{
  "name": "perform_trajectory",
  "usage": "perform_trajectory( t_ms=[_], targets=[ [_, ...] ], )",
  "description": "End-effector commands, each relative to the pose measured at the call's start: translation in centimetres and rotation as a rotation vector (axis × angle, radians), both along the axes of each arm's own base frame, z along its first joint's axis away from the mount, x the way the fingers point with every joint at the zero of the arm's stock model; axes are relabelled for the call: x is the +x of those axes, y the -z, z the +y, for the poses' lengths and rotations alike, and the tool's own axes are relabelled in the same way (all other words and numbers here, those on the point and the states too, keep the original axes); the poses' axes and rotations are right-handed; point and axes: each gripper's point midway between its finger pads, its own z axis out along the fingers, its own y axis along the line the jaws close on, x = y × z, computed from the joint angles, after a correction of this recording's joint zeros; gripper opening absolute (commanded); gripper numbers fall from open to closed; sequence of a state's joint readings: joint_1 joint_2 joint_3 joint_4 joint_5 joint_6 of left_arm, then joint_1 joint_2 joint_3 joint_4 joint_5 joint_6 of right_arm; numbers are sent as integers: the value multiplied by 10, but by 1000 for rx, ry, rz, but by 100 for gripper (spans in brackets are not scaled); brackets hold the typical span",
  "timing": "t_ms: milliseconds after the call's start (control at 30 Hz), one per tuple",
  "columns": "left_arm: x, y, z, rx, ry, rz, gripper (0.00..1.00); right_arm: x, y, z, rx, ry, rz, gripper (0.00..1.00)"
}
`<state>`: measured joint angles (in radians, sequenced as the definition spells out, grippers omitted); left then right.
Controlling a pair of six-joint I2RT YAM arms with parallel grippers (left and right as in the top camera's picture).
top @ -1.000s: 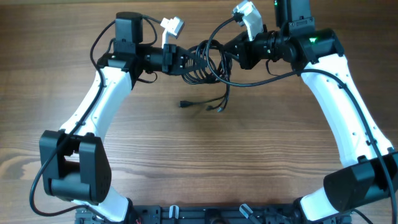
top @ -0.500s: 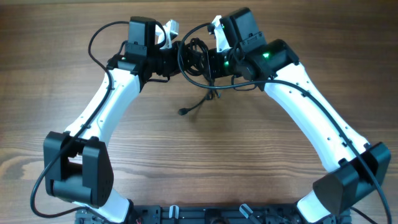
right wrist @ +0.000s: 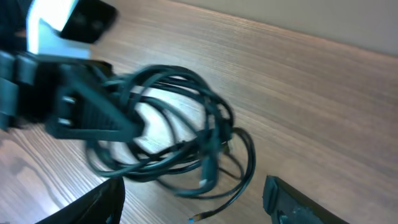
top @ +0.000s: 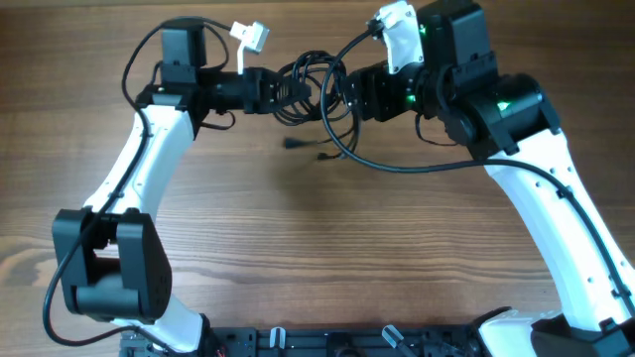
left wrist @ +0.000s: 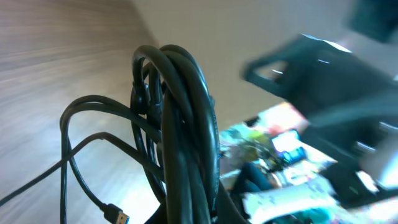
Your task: Untangle cables
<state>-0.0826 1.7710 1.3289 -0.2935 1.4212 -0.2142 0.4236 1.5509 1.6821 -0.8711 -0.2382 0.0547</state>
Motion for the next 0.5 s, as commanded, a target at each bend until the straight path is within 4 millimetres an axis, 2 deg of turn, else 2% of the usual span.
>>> perform_trajectory(
  t_ms=[0, 100, 133, 300, 400, 467],
  targets=[
    [-16, -20, 5, -106, 104, -34, 4, 16, 8, -19, -17, 19, 3, 67],
    [-20, -18, 2, -104, 108, 13, 4, 28, 2, -30, 51, 34, 2, 64],
    [-23, -17, -1, -104, 118, 26, 4, 32, 5, -29, 52, 32, 2, 60],
    [-34, -17, -19, -100, 166, 87, 4, 23, 14, -4, 121, -123, 48, 51],
    [-35, -18, -22, -100, 174, 75, 4, 15, 19, 9, 128, -186, 66, 50],
    [-35, -18, -22, -100, 173, 75, 4, 7, 27, 14, 114, -204, 102, 44]
  ],
)
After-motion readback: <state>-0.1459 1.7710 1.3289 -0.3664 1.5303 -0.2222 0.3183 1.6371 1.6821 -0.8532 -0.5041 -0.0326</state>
